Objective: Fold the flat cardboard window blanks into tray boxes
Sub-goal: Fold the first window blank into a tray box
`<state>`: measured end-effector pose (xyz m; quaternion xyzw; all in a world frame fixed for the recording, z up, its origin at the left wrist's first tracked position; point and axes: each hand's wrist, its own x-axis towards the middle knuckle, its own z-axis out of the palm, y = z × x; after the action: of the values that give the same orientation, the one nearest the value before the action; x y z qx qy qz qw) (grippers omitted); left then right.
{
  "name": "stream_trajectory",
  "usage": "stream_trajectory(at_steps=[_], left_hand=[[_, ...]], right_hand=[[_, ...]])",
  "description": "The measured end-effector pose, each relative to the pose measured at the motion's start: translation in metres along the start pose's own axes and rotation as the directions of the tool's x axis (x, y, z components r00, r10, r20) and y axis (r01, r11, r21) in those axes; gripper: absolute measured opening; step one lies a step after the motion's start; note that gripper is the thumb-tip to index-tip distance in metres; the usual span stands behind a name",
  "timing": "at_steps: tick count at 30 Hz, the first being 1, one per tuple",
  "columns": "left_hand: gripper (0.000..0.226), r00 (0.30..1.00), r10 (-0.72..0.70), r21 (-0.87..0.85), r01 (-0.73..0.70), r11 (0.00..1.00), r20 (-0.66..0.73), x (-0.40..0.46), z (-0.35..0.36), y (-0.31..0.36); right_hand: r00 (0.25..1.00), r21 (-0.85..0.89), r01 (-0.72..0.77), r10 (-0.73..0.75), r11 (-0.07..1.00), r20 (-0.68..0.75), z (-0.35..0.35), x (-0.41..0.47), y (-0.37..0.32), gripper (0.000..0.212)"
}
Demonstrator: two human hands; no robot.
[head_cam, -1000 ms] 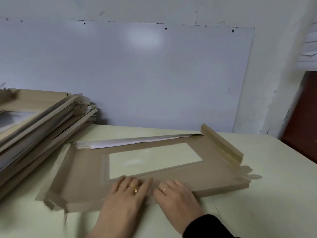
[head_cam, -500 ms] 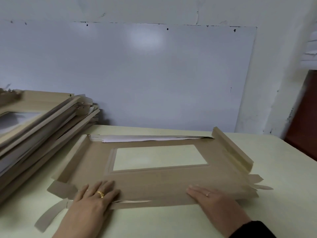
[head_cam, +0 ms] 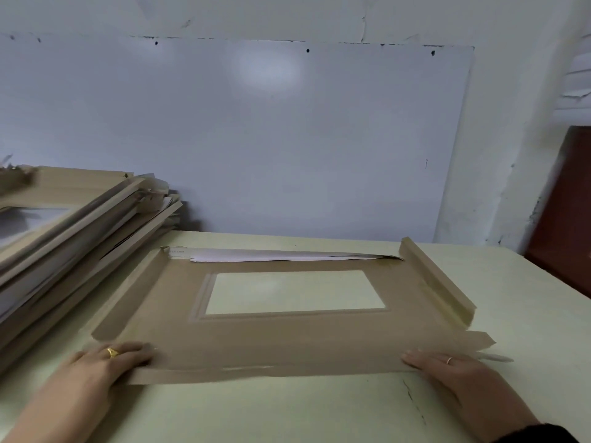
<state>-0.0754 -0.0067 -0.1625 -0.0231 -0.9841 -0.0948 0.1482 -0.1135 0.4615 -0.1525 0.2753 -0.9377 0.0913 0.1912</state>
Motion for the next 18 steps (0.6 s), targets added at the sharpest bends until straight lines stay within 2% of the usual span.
stream_trajectory(at_steps=[2, 4, 6, 7, 8, 10, 12, 13, 15, 16, 18], left_hand=[[0.080, 0.996, 0.081, -0.102, -0.085, 0.991, -0.047, -0.005, -0.002, -0.001], [0.035, 0.969, 0.223, -0.113, -0.235, 0.965, -0.104, -0.009, -0.002, 0.006], [0.052, 0.964, 0.239, -0.034, -0.244, 0.969, -0.115, -0.008, -0.003, 0.006], [0.056, 0.979, 0.178, -0.042, -0.183, 0.982, -0.096, -0.010, -0.004, 0.007], [0.054, 0.979, 0.173, -0.042, -0.178, 0.983, -0.109, -0.008, -0.003, 0.003], [0.041, 0.983, 0.142, -0.089, -0.153, 0.984, -0.120, -0.005, -0.004, 0.003], [0.027, 0.991, 0.002, -0.142, -0.021, 0.990, -0.133, -0.002, -0.010, 0.015], [0.030, 0.985, -0.114, -0.171, 0.091, 0.981, -0.126, -0.001, -0.009, 0.019], [0.038, 0.958, -0.253, -0.123, 0.238, 0.963, -0.131, 0.005, -0.008, 0.028], [0.041, 0.954, -0.282, -0.082, 0.275, 0.958, -0.100, 0.007, -0.010, 0.033], [0.043, 0.949, -0.286, 0.037, 0.293, 0.955, -0.136, 0.011, -0.008, 0.036]], right_hand=[[0.990, 0.049, -0.073, 0.066, 0.996, 0.125, -0.006, 0.003, -0.005, 0.059], [0.988, 0.106, -0.137, 0.130, 0.985, 0.078, -0.008, 0.000, -0.005, 0.051], [0.967, 0.126, -0.253, 0.247, 0.959, 0.061, -0.016, 0.001, -0.011, 0.016], [0.943, 0.152, -0.330, 0.321, 0.932, 0.082, -0.011, 0.000, -0.006, 0.013], [0.924, 0.183, -0.381, 0.369, 0.906, 0.096, -0.008, -0.001, -0.003, 0.022], [0.899, 0.104, -0.436, 0.430, 0.894, 0.077, -0.006, 0.002, 0.001, 0.022], [0.901, 0.056, -0.426, 0.429, 0.903, -0.066, -0.005, 0.006, -0.001, 0.020], [0.903, 0.034, -0.410, 0.411, 0.911, -0.123, -0.002, 0.007, -0.001, 0.023], [0.874, -0.004, -0.468, 0.462, 0.884, -0.152, 0.003, 0.010, 0.000, 0.024], [0.860, -0.019, -0.493, 0.485, 0.870, -0.159, 0.003, 0.010, 0.002, 0.023], [0.812, 0.000, -0.569, 0.561, 0.823, -0.159, 0.007, 0.011, 0.006, 0.021]])
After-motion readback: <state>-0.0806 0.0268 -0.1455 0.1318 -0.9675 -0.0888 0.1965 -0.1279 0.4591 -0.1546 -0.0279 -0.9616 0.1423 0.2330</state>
